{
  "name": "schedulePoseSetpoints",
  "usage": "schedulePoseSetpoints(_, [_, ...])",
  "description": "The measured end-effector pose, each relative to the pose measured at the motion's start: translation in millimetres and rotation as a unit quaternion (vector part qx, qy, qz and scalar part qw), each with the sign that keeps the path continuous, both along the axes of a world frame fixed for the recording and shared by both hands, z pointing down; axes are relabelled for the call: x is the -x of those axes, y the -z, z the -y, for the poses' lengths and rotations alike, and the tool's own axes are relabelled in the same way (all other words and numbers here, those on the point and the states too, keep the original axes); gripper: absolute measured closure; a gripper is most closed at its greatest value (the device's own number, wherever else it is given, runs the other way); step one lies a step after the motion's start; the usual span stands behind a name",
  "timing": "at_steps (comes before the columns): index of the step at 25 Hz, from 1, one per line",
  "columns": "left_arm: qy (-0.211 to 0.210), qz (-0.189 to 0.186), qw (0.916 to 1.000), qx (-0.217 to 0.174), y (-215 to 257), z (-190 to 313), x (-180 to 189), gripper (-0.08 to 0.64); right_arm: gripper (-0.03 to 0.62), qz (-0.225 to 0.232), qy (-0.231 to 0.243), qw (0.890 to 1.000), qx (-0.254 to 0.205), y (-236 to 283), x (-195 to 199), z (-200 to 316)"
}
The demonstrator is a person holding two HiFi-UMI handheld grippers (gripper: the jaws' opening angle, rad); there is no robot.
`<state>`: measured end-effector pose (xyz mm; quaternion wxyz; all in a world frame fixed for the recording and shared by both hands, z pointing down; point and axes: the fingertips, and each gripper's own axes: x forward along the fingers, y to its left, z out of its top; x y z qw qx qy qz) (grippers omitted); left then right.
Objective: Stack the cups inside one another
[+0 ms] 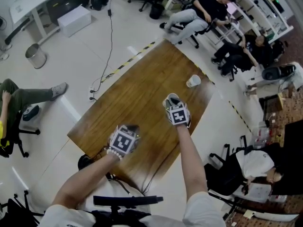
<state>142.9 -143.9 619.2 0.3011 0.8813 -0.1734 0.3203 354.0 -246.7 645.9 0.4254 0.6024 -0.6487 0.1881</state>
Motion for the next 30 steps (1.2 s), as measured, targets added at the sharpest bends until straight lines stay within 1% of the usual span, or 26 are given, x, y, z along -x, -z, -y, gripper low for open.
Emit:
schedulePoseSetpoints(2, [0.002,0.000,1.0000,-0.002,1.3,0.3,4.2,0.561,0.453,0.005,-0.010,1.000,-0.010,8.4,0.8,-4.1])
schedulePoseSetpoints(4, [0.005,-0.006,0.9999,-0.009,6.0,4.9,6.2,0.561,0.453,0.021,-0.024,0.999,-0.029,23.3,3.8,-7.7])
schedulePoseSetpoints(6, [0.009,-0.017,0.9997,-0.018,13.4,12.2,7.7,0.562,0.453,0.048,-0.045,0.996,-0.056,42.2,9.0,-13.2])
schedulePoseSetpoints(8, [0.006,-0.027,0.9995,-0.014,19.1,12.9,9.1,0.562,0.453,0.080,-0.075,0.990,-0.088,58.6,11.4,-25.4])
schedulePoseSetpoints(10, [-0.001,-0.040,0.9992,-0.008,24.9,9.8,9.1,0.563,0.453,0.121,-0.116,0.978,-0.126,73.8,11.2,-44.6])
schedulePoseSetpoints(13, [-0.003,-0.064,0.9979,-0.011,37.6,12.3,6.6,0.561,0.453,0.179,-0.169,0.950,-0.192,107.7,17.9,-70.6])
schedulePoseSetpoints(16, [-0.016,-0.076,0.9968,-0.020,46.6,12.0,6.5,0.561,0.453,0.217,-0.205,0.924,-0.237,125.6,33.2,-99.6])
schedulePoseSetpoints(18, [-0.029,-0.081,0.9960,-0.024,47.8,8.1,9.6,0.561,0.453,0.222,-0.226,0.913,-0.257,131.8,47.9,-120.2])
schedulePoseSetpoints(20, [-0.042,-0.088,0.9949,-0.028,49.9,4.7,14.0,0.561,0.453,0.219,-0.241,0.905,-0.272,137.9,63.7,-136.5])
schedulePoseSetpoints(25, [-0.069,-0.102,0.9919,-0.032,57.8,1.0,24.8,0.561,0.453,0.199,-0.279,0.893,-0.291,143.8,93.4,-168.2])
schedulePoseSetpoints(28, [-0.086,-0.110,0.9897,-0.031,60.4,-1.7,27.1,0.561,0.453,0.200,-0.308,0.883,-0.292,133.7,104.3,-186.1])
schedulePoseSetpoints(30, [-0.093,-0.114,0.9886,-0.032,61.0,-11.6,26.3,0.561,0.453,0.203,-0.321,0.878,-0.290,124.8,109.4,-202.0])
